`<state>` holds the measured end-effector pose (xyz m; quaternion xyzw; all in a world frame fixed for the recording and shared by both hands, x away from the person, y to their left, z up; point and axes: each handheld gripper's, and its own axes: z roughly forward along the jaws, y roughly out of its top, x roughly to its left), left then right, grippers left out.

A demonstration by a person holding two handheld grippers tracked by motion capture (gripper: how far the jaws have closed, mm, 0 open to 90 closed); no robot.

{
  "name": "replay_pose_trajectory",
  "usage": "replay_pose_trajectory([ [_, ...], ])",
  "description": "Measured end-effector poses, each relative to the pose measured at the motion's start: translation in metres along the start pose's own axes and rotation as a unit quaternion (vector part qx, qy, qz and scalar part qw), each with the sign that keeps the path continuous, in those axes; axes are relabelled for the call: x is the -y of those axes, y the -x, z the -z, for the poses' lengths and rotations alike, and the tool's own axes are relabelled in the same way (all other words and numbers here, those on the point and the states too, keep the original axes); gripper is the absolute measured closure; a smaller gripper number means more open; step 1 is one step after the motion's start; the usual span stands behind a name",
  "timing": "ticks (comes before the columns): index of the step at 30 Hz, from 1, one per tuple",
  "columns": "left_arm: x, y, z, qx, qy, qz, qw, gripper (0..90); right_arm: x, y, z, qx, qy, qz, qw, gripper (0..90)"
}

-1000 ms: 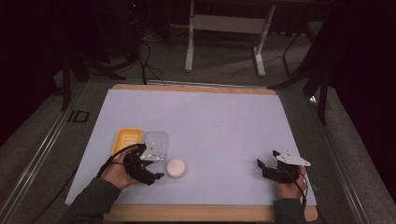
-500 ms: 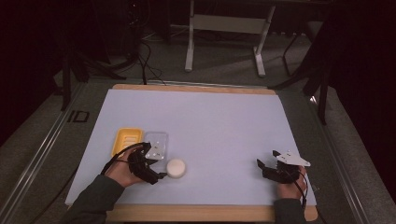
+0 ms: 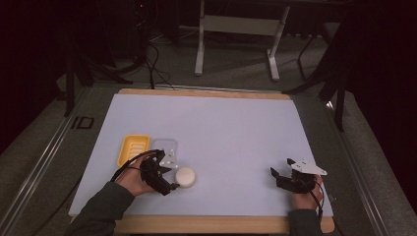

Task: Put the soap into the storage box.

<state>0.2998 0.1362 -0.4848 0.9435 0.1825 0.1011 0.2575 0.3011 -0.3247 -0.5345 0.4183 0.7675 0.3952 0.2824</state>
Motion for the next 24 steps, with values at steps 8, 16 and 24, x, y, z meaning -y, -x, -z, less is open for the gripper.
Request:
replay_pose_trajectory([
  [8,-0.004,0.000,-0.004,0.005,-0.003,-0.004,1.0000,16.9,0.000,0.000,0.000,0.000,-0.001,-0.001,1.0000,23.2],
  [16,-0.009,0.000,-0.010,0.010,-0.011,-0.006,0.9999,14.9,0.000,0.000,0.000,0.000,0.000,-0.001,1.0000,23.3],
  [24,-0.014,0.000,-0.015,0.018,-0.014,-0.009,0.9997,14.9,0.000,0.000,0.000,0.000,-0.001,-0.001,1.0000,23.2],
])
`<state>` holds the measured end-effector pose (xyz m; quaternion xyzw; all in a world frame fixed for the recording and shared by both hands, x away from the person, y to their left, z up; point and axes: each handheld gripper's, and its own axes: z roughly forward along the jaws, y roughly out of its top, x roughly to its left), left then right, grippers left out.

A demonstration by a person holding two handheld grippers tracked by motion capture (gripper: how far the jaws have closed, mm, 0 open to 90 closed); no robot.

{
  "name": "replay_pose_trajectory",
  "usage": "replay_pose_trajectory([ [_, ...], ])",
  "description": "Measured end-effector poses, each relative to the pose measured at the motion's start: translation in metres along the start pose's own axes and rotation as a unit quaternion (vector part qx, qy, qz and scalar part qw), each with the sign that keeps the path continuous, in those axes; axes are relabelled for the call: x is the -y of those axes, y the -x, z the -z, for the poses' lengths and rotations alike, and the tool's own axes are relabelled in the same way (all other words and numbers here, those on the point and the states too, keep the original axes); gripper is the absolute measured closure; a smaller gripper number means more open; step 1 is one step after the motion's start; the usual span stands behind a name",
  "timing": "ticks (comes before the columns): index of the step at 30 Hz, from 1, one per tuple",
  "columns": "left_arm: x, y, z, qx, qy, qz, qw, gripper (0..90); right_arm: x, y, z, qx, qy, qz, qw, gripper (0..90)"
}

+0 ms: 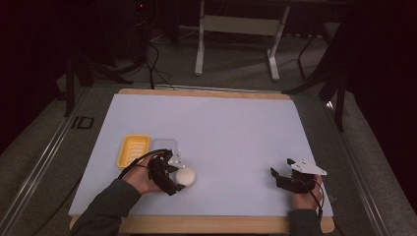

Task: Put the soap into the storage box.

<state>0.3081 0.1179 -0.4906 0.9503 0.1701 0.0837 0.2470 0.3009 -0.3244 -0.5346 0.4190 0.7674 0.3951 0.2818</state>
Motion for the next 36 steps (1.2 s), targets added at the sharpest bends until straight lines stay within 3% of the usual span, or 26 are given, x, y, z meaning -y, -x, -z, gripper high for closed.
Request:
replay_pose_trajectory([
  [16,-0.009,0.001,-0.014,0.013,-0.007,-0.006,0.9999,14.7,0.000,0.000,0.000,0.000,0.000,0.000,1.0000,23.2],
  [36,-0.018,-0.002,-0.023,0.025,-0.034,-0.023,0.9988,17.4,0.000,0.000,0.000,-0.001,0.000,0.000,1.0000,23.2],
])
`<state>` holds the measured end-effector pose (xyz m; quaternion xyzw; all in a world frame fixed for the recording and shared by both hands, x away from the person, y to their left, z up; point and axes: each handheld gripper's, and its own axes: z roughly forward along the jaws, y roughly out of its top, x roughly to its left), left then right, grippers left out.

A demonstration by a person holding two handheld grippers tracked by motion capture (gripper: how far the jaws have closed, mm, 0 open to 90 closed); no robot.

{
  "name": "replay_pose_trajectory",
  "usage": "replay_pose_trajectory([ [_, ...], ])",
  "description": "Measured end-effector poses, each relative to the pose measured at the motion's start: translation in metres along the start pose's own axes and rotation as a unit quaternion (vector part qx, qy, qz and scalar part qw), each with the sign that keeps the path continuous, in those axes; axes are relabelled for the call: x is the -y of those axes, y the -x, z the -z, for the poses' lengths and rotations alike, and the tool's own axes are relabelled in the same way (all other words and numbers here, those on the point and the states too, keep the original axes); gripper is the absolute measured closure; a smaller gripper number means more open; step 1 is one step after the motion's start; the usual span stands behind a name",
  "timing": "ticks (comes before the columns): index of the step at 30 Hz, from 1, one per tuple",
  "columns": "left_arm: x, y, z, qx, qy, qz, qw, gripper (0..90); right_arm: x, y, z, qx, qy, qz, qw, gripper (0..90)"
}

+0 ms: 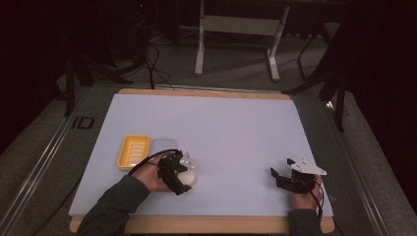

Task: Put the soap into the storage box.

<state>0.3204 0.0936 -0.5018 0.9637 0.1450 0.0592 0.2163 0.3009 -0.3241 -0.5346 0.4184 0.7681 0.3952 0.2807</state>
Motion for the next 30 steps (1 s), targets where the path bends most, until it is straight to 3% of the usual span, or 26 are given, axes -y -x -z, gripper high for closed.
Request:
replay_pose_trajectory([
  [22,-0.011,-0.005,-0.005,0.019,-0.051,-0.023,0.9983,20.8,0.000,0.000,0.000,-0.001,-0.001,0.000,1.0000,23.2],
  [30,-0.014,-0.005,-0.008,0.014,-0.073,-0.032,0.9967,21.6,0.000,0.000,0.000,-0.001,0.000,0.000,1.0000,23.2],
])
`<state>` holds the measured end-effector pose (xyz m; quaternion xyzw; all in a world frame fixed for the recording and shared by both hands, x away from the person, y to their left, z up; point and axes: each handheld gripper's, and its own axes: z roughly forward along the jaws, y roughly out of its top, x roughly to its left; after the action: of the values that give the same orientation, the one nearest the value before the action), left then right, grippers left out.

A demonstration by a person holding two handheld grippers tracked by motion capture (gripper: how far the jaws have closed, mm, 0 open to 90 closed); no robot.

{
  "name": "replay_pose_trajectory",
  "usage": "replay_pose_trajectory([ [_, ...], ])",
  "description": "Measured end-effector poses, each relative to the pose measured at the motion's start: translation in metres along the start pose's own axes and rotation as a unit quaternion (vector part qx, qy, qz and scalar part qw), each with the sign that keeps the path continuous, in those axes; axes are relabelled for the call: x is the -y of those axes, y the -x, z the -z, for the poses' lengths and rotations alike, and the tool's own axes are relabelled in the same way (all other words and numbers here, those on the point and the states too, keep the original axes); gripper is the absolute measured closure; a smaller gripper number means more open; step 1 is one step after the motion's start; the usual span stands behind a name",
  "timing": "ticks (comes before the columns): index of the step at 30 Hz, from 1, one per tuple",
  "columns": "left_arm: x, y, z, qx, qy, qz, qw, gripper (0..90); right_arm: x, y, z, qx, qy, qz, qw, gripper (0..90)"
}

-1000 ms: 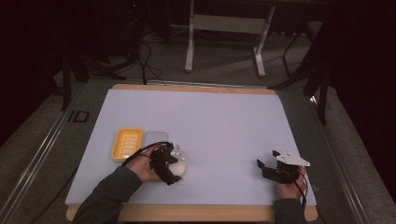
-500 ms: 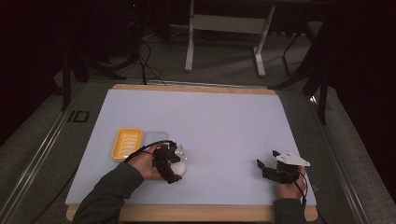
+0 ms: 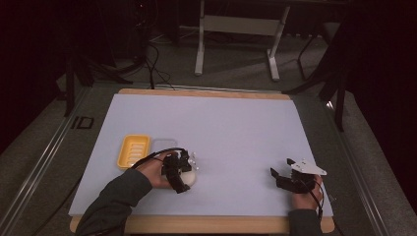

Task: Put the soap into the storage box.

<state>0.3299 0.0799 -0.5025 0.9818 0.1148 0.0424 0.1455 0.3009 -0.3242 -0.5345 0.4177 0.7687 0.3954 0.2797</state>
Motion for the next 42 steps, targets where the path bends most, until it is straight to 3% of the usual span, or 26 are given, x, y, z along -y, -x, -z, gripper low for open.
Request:
replay_pose_trajectory([
  [12,-0.007,0.002,-0.003,-0.010,-0.024,-0.018,0.9995,23.9,0.000,0.000,0.000,0.000,0.001,0.000,1.0000,23.2],
  [21,-0.011,0.002,-0.003,-0.009,-0.043,-0.019,0.9989,25.2,0.000,0.000,0.000,0.000,0.001,0.000,1.0000,23.2],
  [33,-0.009,0.000,-0.002,-0.012,-0.047,-0.022,0.9986,25.5,0.000,0.000,0.000,0.000,0.002,0.000,1.0000,23.2],
  [42,-0.004,-0.008,0.003,-0.009,-0.035,-0.004,0.9993,25.6,0.000,0.000,0.000,0.001,0.003,0.001,1.0000,23.2],
])
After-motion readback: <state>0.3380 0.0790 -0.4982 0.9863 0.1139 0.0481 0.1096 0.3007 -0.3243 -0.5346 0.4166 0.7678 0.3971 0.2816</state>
